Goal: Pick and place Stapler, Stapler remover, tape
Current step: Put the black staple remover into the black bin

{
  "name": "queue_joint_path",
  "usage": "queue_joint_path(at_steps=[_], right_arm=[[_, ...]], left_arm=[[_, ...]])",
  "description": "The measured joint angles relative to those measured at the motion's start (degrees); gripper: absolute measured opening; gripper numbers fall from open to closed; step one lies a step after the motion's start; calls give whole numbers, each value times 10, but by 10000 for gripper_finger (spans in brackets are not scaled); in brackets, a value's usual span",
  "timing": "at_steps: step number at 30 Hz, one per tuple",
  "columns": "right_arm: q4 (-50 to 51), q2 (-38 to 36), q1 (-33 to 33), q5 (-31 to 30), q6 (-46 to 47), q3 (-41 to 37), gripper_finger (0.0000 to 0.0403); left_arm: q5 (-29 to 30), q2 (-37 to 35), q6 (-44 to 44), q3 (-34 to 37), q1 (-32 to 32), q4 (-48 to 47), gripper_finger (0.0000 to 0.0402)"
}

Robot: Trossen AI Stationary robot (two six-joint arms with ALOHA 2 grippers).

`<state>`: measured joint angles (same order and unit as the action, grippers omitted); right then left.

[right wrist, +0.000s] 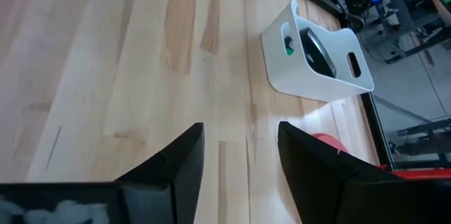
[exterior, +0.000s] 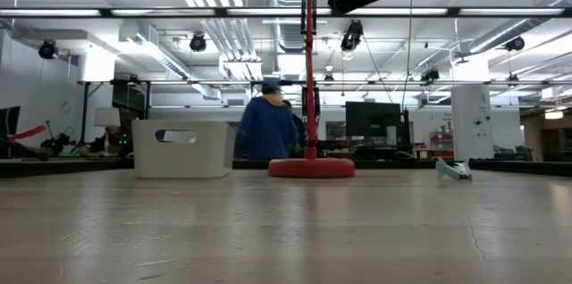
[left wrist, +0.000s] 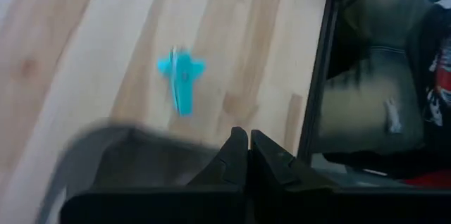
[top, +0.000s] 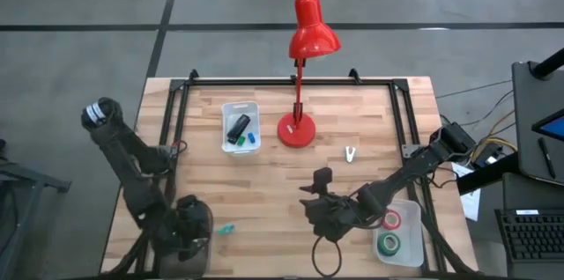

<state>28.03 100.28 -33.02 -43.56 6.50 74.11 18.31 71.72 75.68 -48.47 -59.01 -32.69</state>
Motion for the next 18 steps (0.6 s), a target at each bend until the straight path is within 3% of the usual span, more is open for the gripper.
queue_joint_path(at_steps=[8,18], right_arm=[[-5,4,7,0,-5,-2,175],[-5,4,10,0,-5,-5,164]], left_arm=[[57,12,129,0,-60,-47,11],[42,45,206,29,-62,-55,13]])
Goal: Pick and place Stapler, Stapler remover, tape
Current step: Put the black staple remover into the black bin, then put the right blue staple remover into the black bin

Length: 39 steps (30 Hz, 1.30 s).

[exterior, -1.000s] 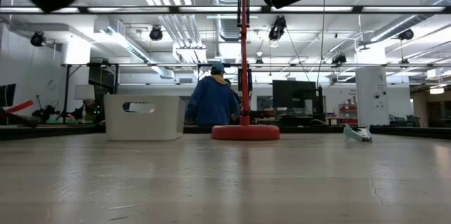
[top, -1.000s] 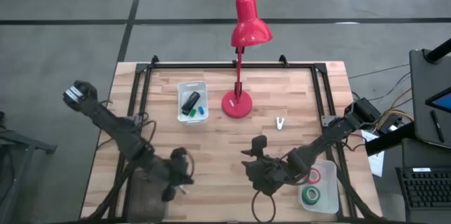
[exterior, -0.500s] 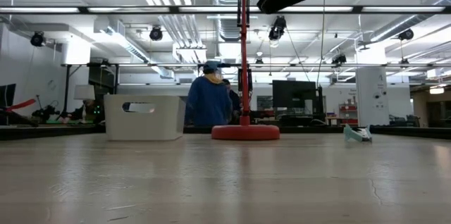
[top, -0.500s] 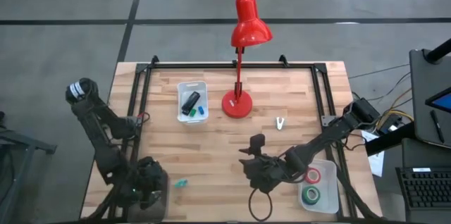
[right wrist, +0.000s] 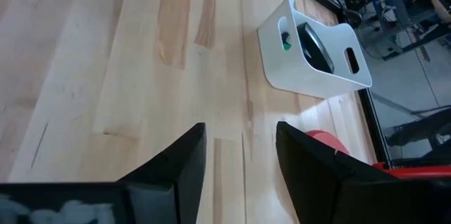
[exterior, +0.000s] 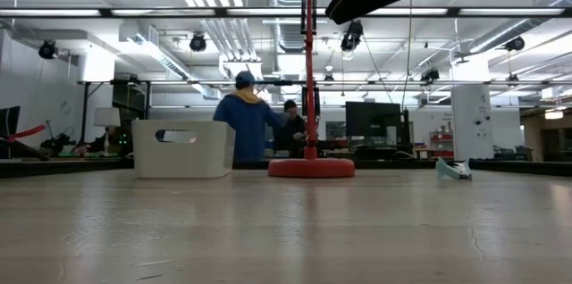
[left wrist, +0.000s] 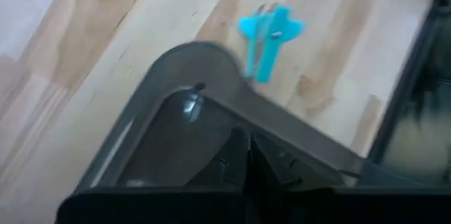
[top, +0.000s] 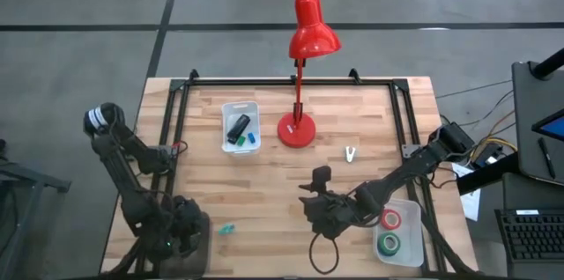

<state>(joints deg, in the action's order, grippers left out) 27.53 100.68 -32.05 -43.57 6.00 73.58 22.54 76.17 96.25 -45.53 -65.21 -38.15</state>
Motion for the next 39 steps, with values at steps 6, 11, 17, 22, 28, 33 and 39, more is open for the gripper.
queue_joint_path(at_steps=[6,11,17,22,28,33,39], right_arm=[[-3,0,2,0,0,-4,167],[-16,0,5,0,-2,-7,166],[-28,0,5,0,-4,-15,159],[-29,0,5,0,-4,-20,155],[-31,0,5,0,-3,-20,160],[-31,0,5,0,-4,-20,160],[-31,0,7,0,-4,-20,150]], left_arm=[[-19,9,33,14,0,2,15],[25,9,62,36,1,27,16],[24,9,91,51,0,39,16],[59,9,102,54,0,40,27],[68,9,124,54,0,41,72],[68,5,88,48,0,51,108],[108,-10,15,18,0,53,119]])
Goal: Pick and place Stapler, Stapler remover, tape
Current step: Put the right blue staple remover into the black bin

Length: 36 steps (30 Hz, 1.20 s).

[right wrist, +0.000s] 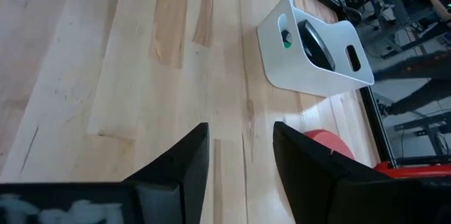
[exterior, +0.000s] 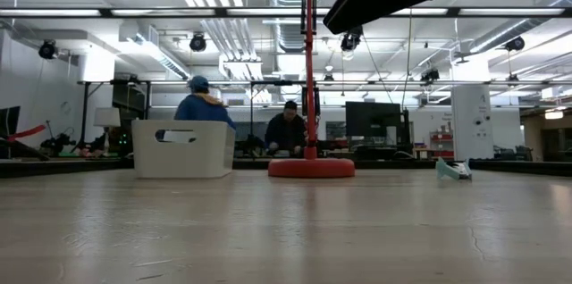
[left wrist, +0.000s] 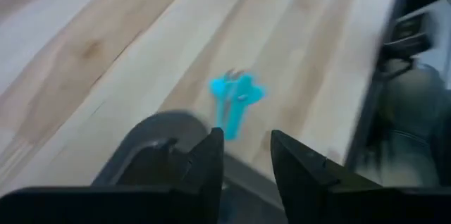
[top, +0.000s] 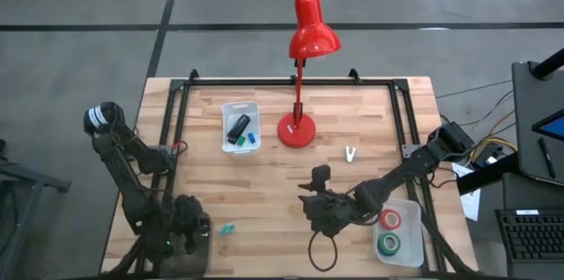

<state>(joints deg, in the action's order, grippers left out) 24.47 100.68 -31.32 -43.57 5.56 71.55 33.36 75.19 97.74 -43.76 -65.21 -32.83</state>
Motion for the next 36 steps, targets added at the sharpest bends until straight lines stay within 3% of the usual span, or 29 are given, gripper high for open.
queue_joint_path(at_steps=[5,8,14,17,25,31,36], right_arm=[[1,0,4,0,-2,0,149],[2,-1,6,0,-1,0,152],[7,-2,9,1,17,0,148],[30,-2,9,4,36,0,144],[139,-10,26,0,164,-4,145],[237,-10,54,2,291,-14,146],[330,-10,72,3,384,-15,146]], left_arm=[[18,-14,-59,-26,0,-2,115],[73,-18,-104,-43,0,0,115],[370,-20,-227,-49,7,46,115],[424,-20,-258,-48,31,49,115],[381,1,-344,-47,165,138,112],[340,28,-510,-47,253,293,107],[236,32,-667,-47,318,446,99]])
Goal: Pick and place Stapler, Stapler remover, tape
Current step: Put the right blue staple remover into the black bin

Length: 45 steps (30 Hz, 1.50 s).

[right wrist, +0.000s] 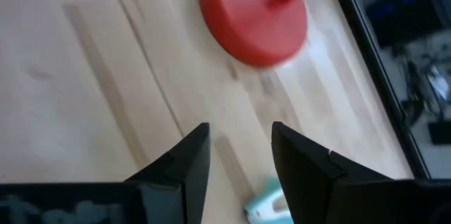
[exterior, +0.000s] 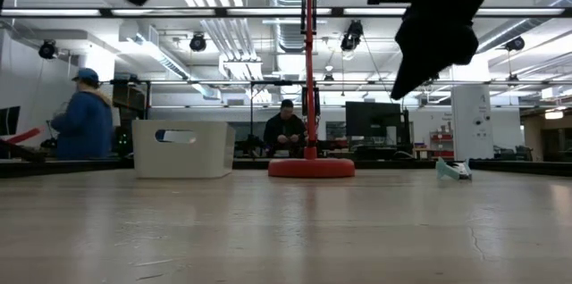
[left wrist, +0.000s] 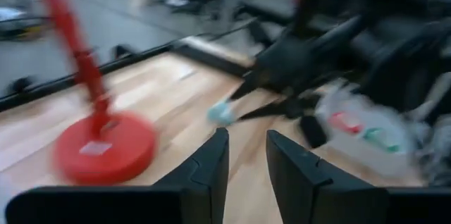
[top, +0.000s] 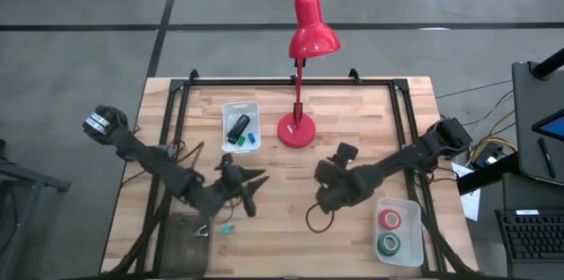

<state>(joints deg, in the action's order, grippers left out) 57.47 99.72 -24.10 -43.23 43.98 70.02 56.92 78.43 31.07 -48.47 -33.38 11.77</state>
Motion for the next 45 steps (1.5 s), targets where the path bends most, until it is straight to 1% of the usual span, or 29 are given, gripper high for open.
queue_joint_path(at_steps=[3,6,9,11,13,15,19,20,22,25,29,32,39,45], right_arm=[[31,-1,10,17,27,0,146],[53,-5,18,61,55,0,143],[63,-11,19,96,77,-7,139],[61,-19,18,116,88,-19,137],[45,-27,19,142,96,-35,135],[-3,-36,22,185,95,-60,133],[-168,-57,36,299,47,-121,132],[-207,-60,41,321,33,-133,132],[-255,-64,53,341,19,-150,131],[-237,-77,73,338,29,-157,127],[-162,-107,103,285,76,-166,119],[-121,-133,135,275,120,-182,114],[-134,-187,205,253,144,-236,118],[-139,-189,232,249,134,-255,114]], left_arm=[[-102,-4,-103,0,41,111,95],[-215,-5,-179,0,77,201,94],[-313,-5,-200,0,103,241,95],[-342,-5,-201,0,112,241,96],[-344,-3,-200,0,112,226,96],[-346,-2,-198,0,113,211,96],[-346,-4,-201,0,113,212,96],[-346,-4,-206,-1,113,212,96],[-346,-4,-220,-5,113,212,96],[-346,-4,-239,-9,113,212,96],[-346,-4,-250,-10,116,212,96],[-346,-4,-252,-10,119,212,96],[-346,-4,-252,-10,123,210,96],[-346,-4,-252,-10,123,208,96]])
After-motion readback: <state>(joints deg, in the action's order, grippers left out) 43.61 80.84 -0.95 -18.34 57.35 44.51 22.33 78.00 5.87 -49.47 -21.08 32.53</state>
